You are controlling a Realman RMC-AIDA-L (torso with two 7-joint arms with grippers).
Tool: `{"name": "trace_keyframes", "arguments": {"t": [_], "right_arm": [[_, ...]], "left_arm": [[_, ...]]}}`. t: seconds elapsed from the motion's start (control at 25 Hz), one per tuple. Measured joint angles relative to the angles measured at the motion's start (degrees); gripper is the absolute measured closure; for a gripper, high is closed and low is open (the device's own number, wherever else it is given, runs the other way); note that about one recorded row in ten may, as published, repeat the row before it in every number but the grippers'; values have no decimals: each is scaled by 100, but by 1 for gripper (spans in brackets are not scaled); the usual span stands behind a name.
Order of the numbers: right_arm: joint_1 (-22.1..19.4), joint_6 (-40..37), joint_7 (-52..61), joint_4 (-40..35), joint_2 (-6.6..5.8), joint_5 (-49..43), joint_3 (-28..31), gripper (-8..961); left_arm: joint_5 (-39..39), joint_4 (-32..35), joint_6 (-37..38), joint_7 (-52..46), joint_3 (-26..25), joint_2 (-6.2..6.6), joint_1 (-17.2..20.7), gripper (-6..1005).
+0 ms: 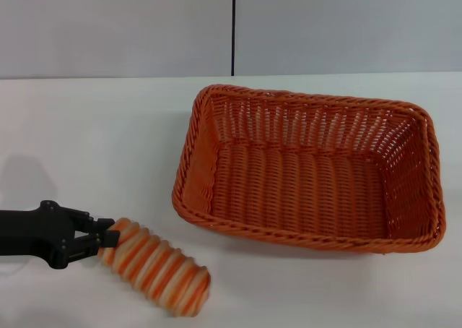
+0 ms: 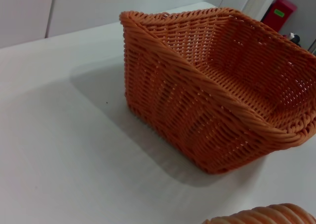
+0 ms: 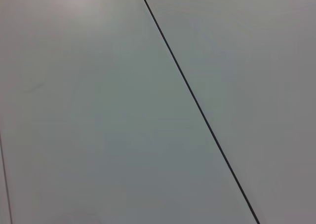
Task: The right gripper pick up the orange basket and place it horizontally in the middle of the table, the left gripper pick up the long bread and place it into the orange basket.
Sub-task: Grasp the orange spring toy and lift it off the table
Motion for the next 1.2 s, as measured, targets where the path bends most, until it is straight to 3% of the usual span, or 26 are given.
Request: {"name": "trace_keyframes", "arguments": {"t": [0.72,1.2], "right_arm": [[235,-92,-21,-2,54,10,145,259],[378,-39,-32,-1,3,52,221,259]], "left_arm": [[-12,86,-22,-1,-113,-63,-126,882],[-12,87,-6,-61,-155,-65,-184,924]]}}
